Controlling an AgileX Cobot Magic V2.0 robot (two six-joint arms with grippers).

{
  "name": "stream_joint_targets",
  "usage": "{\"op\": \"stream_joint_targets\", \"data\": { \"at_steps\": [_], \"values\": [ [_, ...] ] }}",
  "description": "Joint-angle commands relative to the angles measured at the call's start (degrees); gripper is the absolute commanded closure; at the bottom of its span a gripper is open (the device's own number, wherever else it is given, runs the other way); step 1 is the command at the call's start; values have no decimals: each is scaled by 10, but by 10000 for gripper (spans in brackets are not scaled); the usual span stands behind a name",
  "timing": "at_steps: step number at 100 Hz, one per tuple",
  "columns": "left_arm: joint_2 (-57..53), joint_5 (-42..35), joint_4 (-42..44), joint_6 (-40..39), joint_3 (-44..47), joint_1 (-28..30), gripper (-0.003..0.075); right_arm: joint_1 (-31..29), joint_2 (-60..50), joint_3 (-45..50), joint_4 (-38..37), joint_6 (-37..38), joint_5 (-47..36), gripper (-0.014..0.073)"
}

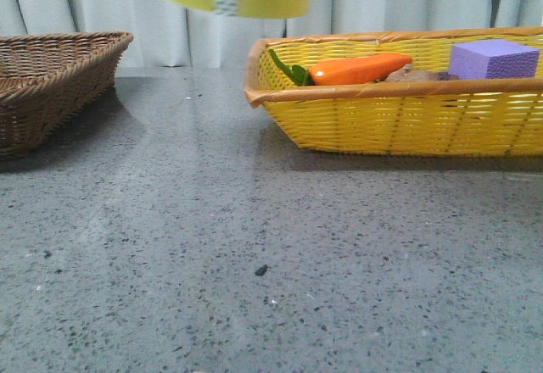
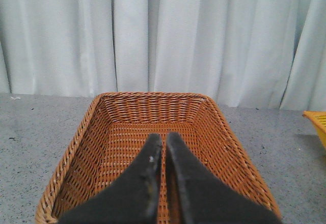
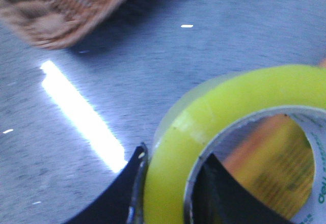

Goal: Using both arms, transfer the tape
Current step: 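Lift the tape roll and carry it toward the brown basket, then set the tape roll on the table and open the right gripper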

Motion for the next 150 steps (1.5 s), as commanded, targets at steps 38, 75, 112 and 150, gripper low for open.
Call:
{"op": "stream_joint_targets", "data": {
  "at_steps": [38, 75, 112, 150],
  "values": [
    [8, -43, -5, -6, -21, 0, 741, 75, 19, -21, 15, -8, -34, 518],
    [8, -43, -5, -6, -21, 0, 741, 75, 91, -21, 2, -8, -37, 515],
    [8, -43, -5, -6, -21, 0, 741, 75, 103, -21, 0, -8, -42, 459],
    [8, -43, -5, -6, -21, 0, 741, 75, 89, -28, 0, -8, -22, 296]
  ]
}}
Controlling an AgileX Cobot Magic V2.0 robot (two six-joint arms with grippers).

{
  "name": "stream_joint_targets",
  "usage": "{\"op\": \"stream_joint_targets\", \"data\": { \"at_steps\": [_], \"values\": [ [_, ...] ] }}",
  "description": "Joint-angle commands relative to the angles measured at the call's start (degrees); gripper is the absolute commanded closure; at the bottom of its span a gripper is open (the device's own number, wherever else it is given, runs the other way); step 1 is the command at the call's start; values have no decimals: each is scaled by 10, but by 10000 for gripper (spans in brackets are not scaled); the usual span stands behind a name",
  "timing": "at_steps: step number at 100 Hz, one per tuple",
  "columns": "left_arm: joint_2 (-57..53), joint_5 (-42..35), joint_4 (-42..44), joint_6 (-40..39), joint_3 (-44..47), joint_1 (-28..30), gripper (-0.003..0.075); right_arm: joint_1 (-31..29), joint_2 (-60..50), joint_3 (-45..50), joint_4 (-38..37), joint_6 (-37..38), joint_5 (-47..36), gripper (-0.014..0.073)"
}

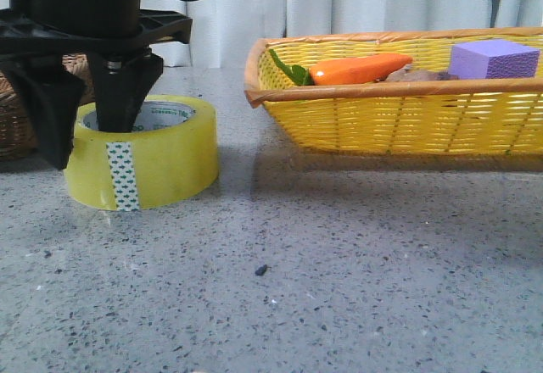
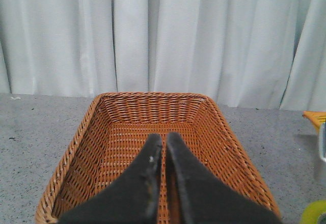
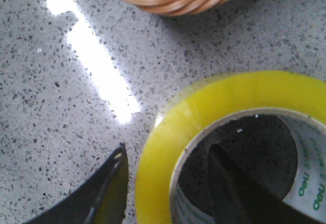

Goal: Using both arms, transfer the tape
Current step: 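Set the tape roll on the table and open the right gripper, then lower the left gripper onto the tape roll and grasp its rim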

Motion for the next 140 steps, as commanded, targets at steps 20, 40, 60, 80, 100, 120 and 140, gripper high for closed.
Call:
{"op": "stream_joint_targets", "data": {
  "at_steps": [20, 40, 60, 80, 100, 120, 140],
  "values": [
    [8, -43, -5, -6, -21, 0, 741, -1, -93, -25, -17, -6, -2, 440],
    [8, -43, -6, -6, -21, 0, 741, -1, -157, -25, -68, 4, 12, 665],
    [8, -43, -4, -6, -33, -20, 741, -1, -224, -20, -104, 28, 2, 659],
    [19, -44, 0, -6, -41, -87, 740, -1, -282, -20, -152, 36, -34, 659],
    [59, -43, 35, -6, -66, -164, 696, -1, -326, -16, -161, 41, -34, 659],
    [118, -43, 49, -6, -101, -238, 417, -1, -389, 55, -238, 96, -72, 659],
    [184, -36, 49, -6, -143, -310, 315, -1, -483, 209, -277, 158, -166, 659]
  ]
}}
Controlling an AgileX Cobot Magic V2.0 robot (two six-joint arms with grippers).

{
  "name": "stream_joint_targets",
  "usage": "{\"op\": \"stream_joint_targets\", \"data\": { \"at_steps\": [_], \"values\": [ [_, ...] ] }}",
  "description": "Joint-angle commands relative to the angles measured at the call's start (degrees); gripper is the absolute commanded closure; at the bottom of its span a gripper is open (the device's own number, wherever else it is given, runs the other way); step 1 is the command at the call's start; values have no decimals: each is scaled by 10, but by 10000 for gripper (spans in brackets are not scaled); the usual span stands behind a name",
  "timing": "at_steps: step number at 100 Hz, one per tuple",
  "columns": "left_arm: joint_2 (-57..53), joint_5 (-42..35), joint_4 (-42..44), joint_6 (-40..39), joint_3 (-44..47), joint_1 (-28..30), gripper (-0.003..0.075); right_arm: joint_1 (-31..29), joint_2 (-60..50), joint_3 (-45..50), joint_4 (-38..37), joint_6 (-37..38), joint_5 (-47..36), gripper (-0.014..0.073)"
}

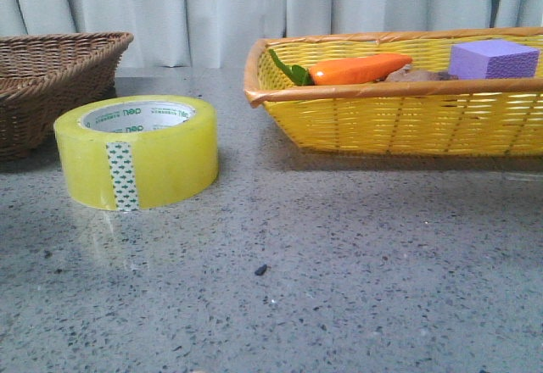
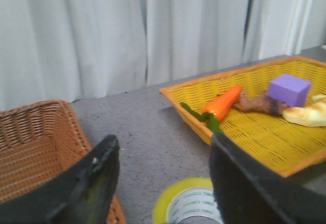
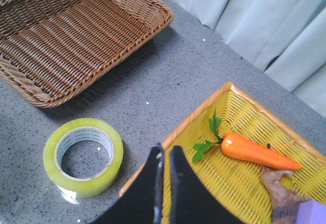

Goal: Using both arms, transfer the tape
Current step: 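Lower the left gripper onto the tape roll and grasp its rim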

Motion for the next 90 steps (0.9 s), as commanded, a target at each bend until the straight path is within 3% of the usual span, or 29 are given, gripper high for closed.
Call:
{"op": "stream_joint_targets", "data": {
  "at_steps": [1, 20, 34, 68, 90],
  "values": [
    [32, -34, 0, -6, -40, -35, 315, -1, -64, 53, -39, 38, -83, 659],
    [115, 48, 0, -6, -107, -107, 315, -1, -162, 207, -119, 144, -121, 660],
    [186, 128, 0, -6, -164, -143, 315, -1, -218, 272, -134, 174, -119, 660],
    [365, 328, 0, -6, -294, -153, 315, -1, -296, 312, -134, 190, -109, 660],
    [445, 351, 0, -6, -331, -153, 315, -1, -304, 312, -134, 190, -88, 660]
  ]
}}
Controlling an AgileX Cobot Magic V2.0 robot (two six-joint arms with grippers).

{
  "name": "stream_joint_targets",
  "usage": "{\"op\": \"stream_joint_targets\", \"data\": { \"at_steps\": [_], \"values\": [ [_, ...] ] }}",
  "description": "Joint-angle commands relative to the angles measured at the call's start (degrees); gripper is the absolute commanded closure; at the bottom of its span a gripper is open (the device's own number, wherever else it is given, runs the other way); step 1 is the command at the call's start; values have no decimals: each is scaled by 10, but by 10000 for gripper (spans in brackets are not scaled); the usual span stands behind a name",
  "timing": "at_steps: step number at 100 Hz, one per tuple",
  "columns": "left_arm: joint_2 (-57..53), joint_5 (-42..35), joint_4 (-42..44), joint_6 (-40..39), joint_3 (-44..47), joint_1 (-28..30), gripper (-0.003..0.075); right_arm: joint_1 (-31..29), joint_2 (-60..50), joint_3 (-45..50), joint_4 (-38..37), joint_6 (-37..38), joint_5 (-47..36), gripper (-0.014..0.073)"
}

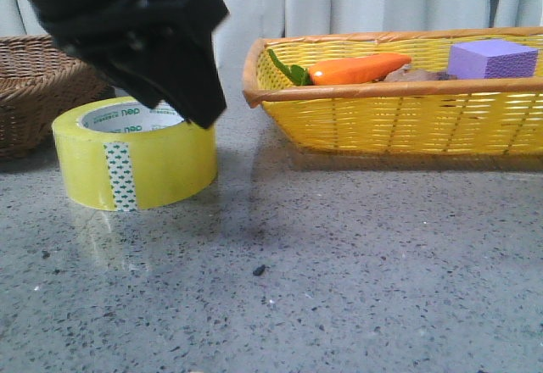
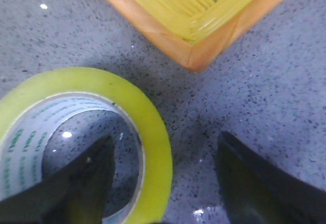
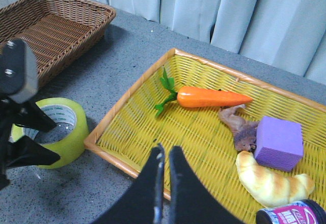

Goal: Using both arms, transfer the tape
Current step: 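Lower the left gripper onto the tape roll and grasp its rim, then lift the tape roll with the left gripper over the brown basket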

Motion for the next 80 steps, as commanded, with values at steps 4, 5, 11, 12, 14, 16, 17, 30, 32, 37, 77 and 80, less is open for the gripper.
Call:
{"op": "stream_joint_targets", "data": {
  "at_steps": [4, 5, 11, 12, 14, 16, 17, 30, 32, 37, 77, 80],
  "values": [
    [11, -17, 0, -6, -26, -5, 316, -1, -4, -13, -27, 2, -12, 660],
    [12, -17, 0, -6, -26, -5, 318, -1, -4, -13, -27, 2, -11, 660],
    [21, -17, 2, -6, -26, -5, 326, -1, -4, -13, -27, 2, -5, 660],
    [21, -17, 2, -6, -26, -5, 330, -1, -4, -13, -27, 2, -4, 660],
    [23, -17, 3, -6, -26, -5, 334, -1, -4, -13, -27, 2, -3, 660],
    [26, -17, 6, -6, -26, -5, 339, -1, -4, -13, -27, 2, -2, 660],
    [26, -17, 8, -6, -26, -4, 342, -1, -4, -13, -27, 2, -2, 660],
    [39, -17, 9, -6, -26, 3, 379, -1, -4, -13, -27, 2, 3, 660],
    [40, -17, 9, -6, -26, 3, 384, -1, -4, -13, -27, 2, 3, 660],
    [41, -17, 9, -6, -26, 6, 397, -1, -4, -13, -27, 2, 6, 660],
    [42, -17, 9, -6, -26, 8, 578, -1, -4, -13, -27, 2, 11, 660],
    [42, -17, 9, -6, -26, 8, 590, -1, -4, -13, -27, 2, 11, 660]
  ]
}}
